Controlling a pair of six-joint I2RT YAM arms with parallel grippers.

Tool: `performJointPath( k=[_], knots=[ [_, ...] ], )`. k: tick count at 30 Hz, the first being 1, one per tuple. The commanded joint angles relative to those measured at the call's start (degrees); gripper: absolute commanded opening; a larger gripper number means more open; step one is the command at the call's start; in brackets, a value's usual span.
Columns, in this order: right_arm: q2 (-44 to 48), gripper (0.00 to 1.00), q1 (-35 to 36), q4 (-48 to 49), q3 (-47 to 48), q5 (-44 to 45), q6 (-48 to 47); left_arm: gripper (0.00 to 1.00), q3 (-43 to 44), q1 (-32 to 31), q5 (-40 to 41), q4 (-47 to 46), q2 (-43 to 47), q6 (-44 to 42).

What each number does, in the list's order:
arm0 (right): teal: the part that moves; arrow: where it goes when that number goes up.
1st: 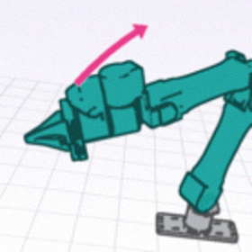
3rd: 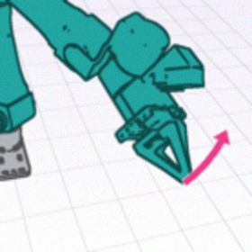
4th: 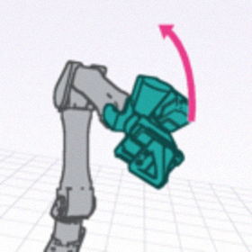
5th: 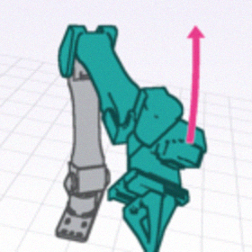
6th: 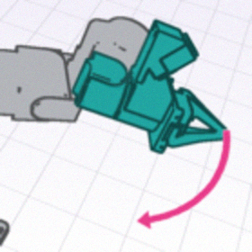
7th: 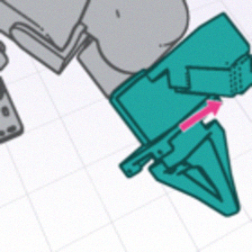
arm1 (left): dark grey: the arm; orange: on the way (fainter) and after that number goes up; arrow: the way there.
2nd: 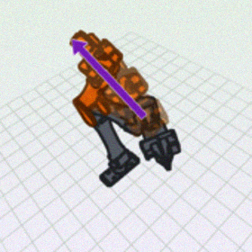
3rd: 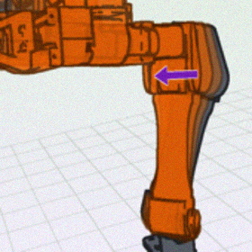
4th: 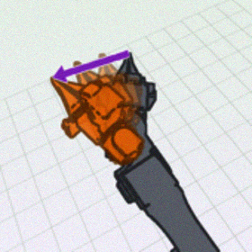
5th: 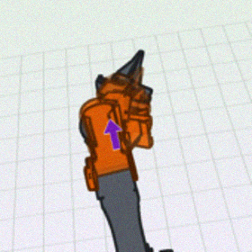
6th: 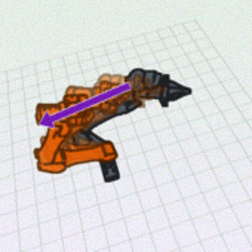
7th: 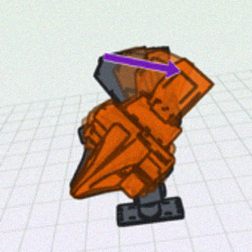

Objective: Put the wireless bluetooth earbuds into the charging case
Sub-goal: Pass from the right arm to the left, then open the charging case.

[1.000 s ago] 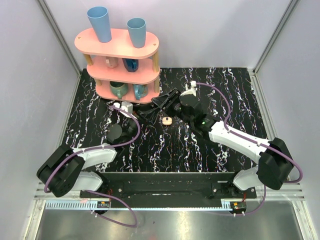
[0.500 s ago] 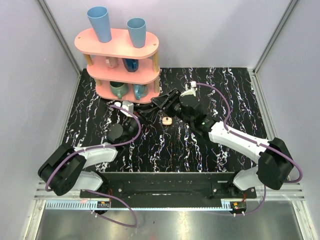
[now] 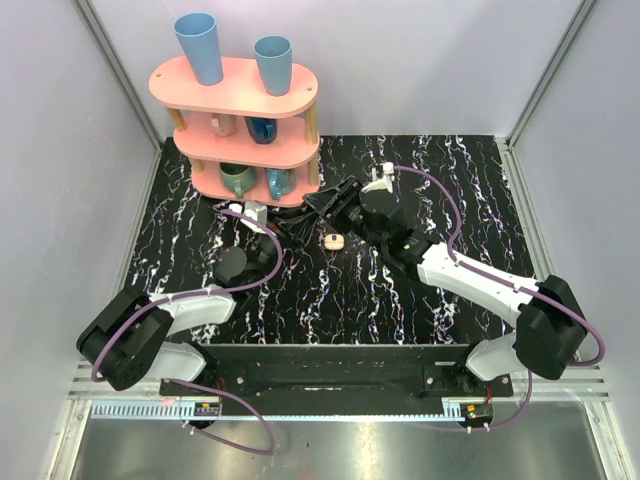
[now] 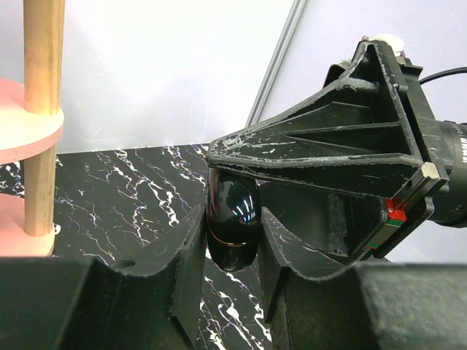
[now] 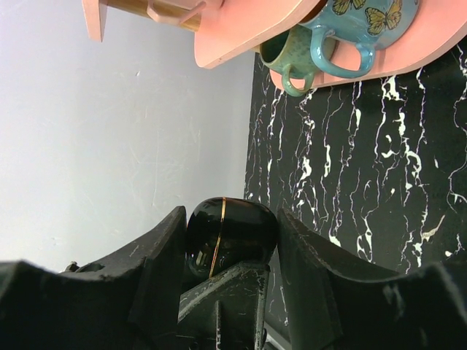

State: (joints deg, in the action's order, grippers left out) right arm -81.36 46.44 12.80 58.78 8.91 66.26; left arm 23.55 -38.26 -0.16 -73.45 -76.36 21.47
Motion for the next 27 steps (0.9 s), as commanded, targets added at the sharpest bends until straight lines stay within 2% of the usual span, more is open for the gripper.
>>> performJointPath(
  k=[1,4,8,10,12,13,14,15,16,17,18,20,21,23,24,27],
  knots=[
    [2.9,0.43,0.9,3.5,-0.3,-2.5,-4.5,0.09,1.9,-0.1,1.8,-20.7,0.6,0.8],
    [4.4,0.55,0.9,2.3,-0.7,-1.7,-9.7,0.0,1.7,0.9,-0.8,-16.4,3.0,1.1],
    [7.1,0.7,0.9,-0.1,-0.4,0.1,-20.0,0.0,1.6,3.8,-6.2,-11.9,6.5,2.4],
    [8.8,0.75,0.9,-1.5,0.1,0.4,-23.1,0.0,1.6,6.7,-11.6,-7.7,8.1,3.4],
    [9.7,0.76,0.8,-3.7,1.3,0.3,-28.1,0.0,1.6,9.2,-17.5,-3.0,10.5,3.4],
    [10.4,0.77,0.8,-4.2,2.4,-2.4,-30.6,0.0,1.8,10.2,-20.6,-1.2,11.3,3.4],
    [10.6,0.77,0.5,-6.0,3.4,-4.2,-36.5,0.0,2.9,11.3,-23.9,1.1,13.0,3.2],
    [10.5,0.77,0.3,-8.1,4.7,-5.6,-39.2,0.0,3.5,12.8,-29.7,6.2,13.9,2.9],
    [10.3,0.77,0.1,-10.1,7.5,-10.5,-42.0,0.0,4.5,13.4,-33.0,9.5,14.7,2.2],
    [10.1,0.77,-0.5,-15.2,8.9,-12.5,-47.1,0.0,7.3,14.0,-36.3,14.0,16.2,-0.4],
    [10.0,0.76,-0.6,-17.6,10.1,-13.9,-49.3,0.0,8.3,14.3,-40.6,23.1,17.2,-2.5],
    [9.9,0.76,-0.6,-23.8,13.8,-19.3,-54.9,0.0,9.8,14.4,-44.6,29.8,19.9,-8.0],
    [10.7,0.76,-0.6,-24.8,14.5,-20.3,-55.7,0.0,10.3,14.4,-45.5,37.8,20.7,-10.3],
    [12.0,0.75,-0.6,-26.7,14.9,-21.1,-57.5,0.0,12.6,14.4,-47.3,45.4,22.5,-16.5],
    [13.8,0.75,-0.6,-26.7,14.5,-21.4,-58.1,0.0,13.2,14.4,-46.9,53.2,23.0,-18.6],
    [15.1,0.74,-0.6,-30.1,15.2,-24.6,-60.2,0.0,13.5,14.4,-44.9,58.5,25.5,-23.1]
  ],
)
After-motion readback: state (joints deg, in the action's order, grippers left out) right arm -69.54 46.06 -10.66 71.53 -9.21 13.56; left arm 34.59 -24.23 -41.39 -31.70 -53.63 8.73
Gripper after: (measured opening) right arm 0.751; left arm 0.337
